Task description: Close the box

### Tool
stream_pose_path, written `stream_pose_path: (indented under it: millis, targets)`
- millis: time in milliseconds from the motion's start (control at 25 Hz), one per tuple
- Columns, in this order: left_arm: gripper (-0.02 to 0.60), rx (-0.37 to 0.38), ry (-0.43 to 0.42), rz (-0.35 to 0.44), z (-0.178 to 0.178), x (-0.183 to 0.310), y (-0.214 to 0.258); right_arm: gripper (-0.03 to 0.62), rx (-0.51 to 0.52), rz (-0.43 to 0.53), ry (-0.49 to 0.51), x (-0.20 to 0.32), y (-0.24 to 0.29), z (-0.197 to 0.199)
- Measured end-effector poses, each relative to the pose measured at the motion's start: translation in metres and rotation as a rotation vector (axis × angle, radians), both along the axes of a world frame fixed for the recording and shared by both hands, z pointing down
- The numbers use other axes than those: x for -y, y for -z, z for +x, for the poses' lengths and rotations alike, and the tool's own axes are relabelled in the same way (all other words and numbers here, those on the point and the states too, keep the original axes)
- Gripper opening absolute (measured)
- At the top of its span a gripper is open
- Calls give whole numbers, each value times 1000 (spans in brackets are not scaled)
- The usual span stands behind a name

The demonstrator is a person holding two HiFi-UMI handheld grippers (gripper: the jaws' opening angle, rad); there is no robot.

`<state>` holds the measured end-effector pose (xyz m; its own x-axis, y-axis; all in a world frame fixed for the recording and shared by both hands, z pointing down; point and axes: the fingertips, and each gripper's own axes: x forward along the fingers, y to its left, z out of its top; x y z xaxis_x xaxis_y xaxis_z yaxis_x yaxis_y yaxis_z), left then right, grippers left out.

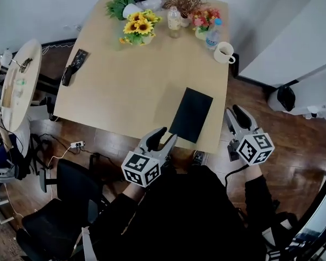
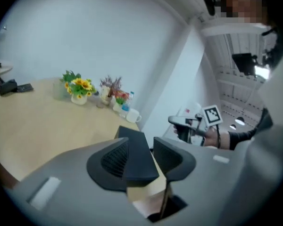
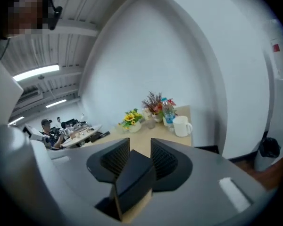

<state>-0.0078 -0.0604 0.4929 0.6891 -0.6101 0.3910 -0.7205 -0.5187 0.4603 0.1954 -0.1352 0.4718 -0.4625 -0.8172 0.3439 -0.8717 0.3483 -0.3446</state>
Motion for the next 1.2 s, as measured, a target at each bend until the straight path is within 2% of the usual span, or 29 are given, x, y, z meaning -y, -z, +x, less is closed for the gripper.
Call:
stream_pose_path:
  millis: [160,320,480,680,880,1200]
  targets:
    - [146,-21,75,181,-5,26,68,140,24,205,-9,-25,70,-44]
    - [146,-8,82,360,14,35,124,146,26,345,35,-42,117,-78]
    - [146,1,75,449,28,24,149,149,-29,441,86,-51,138,-91]
    - [146,48,80,486,24,15,153,138,-79,494,90,-55,143,-98]
    - [146,58,104,472,18,12,148,120,-86,491,106,-57,143,-101]
    - [146,55,91,441,22,11,141,120,-103,499,123,-59,142,-102]
